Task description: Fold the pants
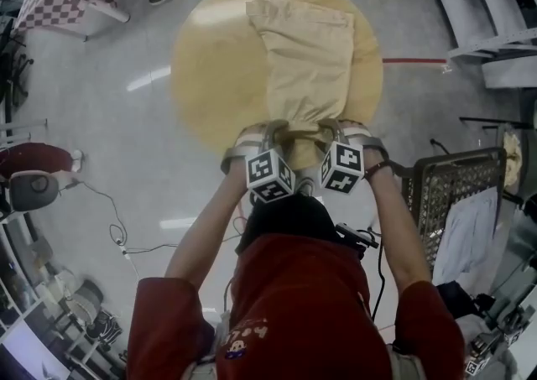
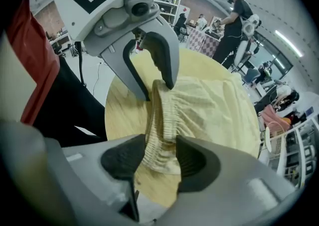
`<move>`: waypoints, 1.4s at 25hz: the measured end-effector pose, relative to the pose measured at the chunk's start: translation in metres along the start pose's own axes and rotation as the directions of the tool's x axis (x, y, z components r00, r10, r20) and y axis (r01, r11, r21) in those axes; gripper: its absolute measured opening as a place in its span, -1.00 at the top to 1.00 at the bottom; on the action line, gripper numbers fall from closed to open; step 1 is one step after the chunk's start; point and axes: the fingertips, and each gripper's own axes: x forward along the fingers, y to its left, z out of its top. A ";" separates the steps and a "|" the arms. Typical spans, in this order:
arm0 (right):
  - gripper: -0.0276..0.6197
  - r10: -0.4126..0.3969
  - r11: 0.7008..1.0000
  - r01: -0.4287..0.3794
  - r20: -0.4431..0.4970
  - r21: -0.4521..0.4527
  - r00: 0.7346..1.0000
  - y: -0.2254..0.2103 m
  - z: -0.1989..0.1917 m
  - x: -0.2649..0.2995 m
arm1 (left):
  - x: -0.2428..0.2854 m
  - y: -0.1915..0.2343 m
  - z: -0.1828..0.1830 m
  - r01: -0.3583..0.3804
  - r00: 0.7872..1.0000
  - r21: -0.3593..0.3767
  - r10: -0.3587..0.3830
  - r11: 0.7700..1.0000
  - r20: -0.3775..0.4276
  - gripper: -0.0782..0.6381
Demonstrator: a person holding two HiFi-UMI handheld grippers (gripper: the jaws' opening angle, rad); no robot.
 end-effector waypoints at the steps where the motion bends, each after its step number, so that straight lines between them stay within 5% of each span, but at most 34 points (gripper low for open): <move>1: 0.34 0.013 1.000 -0.013 -0.001 0.010 1.000 0.000 -0.001 0.002 | 0.002 0.001 -0.001 0.003 1.000 0.001 -0.003 1.000 -0.002 0.28; 12: 0.68 0.034 0.995 -0.036 0.026 0.089 0.999 0.003 -0.004 -0.002 | 0.005 -0.007 -0.004 0.008 1.000 0.051 -0.007 0.999 -0.021 0.57; 14: 0.87 0.027 0.996 -0.029 0.026 0.089 0.999 0.005 -0.003 -0.010 | -0.001 -0.009 -0.002 0.011 1.000 0.042 -0.010 0.999 -0.023 0.58; 24: 0.88 0.000 0.996 -0.005 0.054 0.090 0.999 0.046 -0.019 -0.028 | -0.020 -0.053 0.005 -0.024 0.999 0.023 0.024 0.999 -0.027 0.70; 35: 0.88 -0.128 0.990 0.119 0.126 0.075 0.984 0.056 -0.012 -0.078 | -0.058 -0.069 0.026 -0.111 0.994 0.050 0.112 0.993 -0.017 0.71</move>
